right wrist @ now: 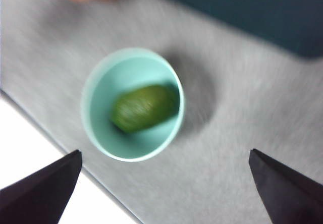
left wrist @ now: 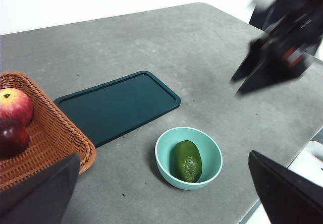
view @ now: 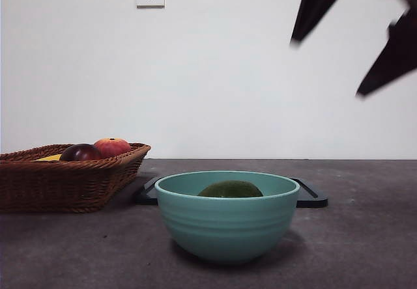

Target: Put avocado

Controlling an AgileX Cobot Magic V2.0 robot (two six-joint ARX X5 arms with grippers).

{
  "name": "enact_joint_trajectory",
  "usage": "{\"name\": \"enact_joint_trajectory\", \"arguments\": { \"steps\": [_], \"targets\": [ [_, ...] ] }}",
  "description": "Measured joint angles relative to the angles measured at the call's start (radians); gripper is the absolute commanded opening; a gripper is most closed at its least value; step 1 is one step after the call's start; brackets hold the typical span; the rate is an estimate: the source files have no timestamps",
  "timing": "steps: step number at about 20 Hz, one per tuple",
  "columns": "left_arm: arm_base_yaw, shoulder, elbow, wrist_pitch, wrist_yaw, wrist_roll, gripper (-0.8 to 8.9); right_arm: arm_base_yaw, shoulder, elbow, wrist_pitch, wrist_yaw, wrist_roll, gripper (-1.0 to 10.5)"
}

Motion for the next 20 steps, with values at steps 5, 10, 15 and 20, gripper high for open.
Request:
{"name": "enact_joint_trajectory", "arguments": {
  "steps": [5, 10, 15, 20],
  "targets": [
    [0.000, 0.000, 0.000, 0.000, 0.000, 0.000, 5.62, 0.055, 0.207, 0.000, 0.035, 0.051, 0.054, 6.3],
    [0.000, 0.000, 0.000, 0.000, 0.000, 0.000, 5.61, 0.080, 0.332, 0.001, 0.094, 0.101, 0.101, 5.1],
    [0.000, 0.000, 0.000, 0.000, 0.000, 0.000, 5.62, 0.105, 0.383, 0.001, 0.118, 0.103, 0.106, 2.8],
    [0.000, 0.000, 0.000, 0.000, 0.000, 0.000, 5.61, 0.125, 0.384, 0.001, 0.146, 0.096, 0.106, 0.2]
  ]
}}
